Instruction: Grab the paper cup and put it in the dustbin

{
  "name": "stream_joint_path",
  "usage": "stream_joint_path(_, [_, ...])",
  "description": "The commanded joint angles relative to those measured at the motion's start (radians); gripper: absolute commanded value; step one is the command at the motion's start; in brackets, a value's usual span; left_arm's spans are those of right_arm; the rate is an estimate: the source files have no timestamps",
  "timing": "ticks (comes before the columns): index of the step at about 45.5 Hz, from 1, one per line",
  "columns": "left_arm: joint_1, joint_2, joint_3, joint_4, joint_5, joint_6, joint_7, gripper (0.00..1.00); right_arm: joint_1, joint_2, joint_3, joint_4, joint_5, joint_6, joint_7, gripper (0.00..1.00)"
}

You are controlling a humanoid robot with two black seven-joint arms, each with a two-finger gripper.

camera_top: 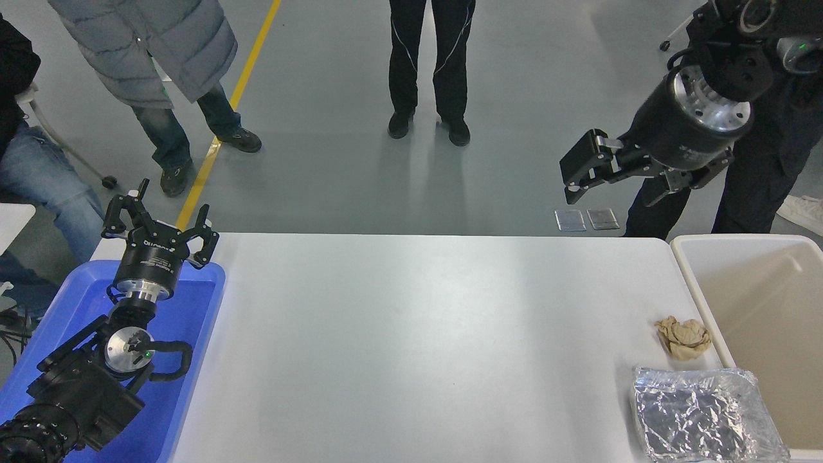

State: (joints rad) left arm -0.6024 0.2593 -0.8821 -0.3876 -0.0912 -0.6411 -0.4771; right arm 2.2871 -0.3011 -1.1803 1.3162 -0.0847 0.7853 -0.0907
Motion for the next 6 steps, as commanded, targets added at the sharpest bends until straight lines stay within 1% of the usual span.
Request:
stream_joint_path(1, [0.001, 0.000, 0.000, 0.001, 0.001, 0.000, 0.000, 0.98, -0.012, 0.002, -0.019, -0.009, -0.023, 0.000, -0.003, 1.00])
stream_joint_path(6, [0.001, 0.000, 0.000, 0.001, -0.001, 0.000, 0.000, 0.98, -0.008, 0.002, -0.030, -0.009, -0.023, 0.000, -0.003, 1.00])
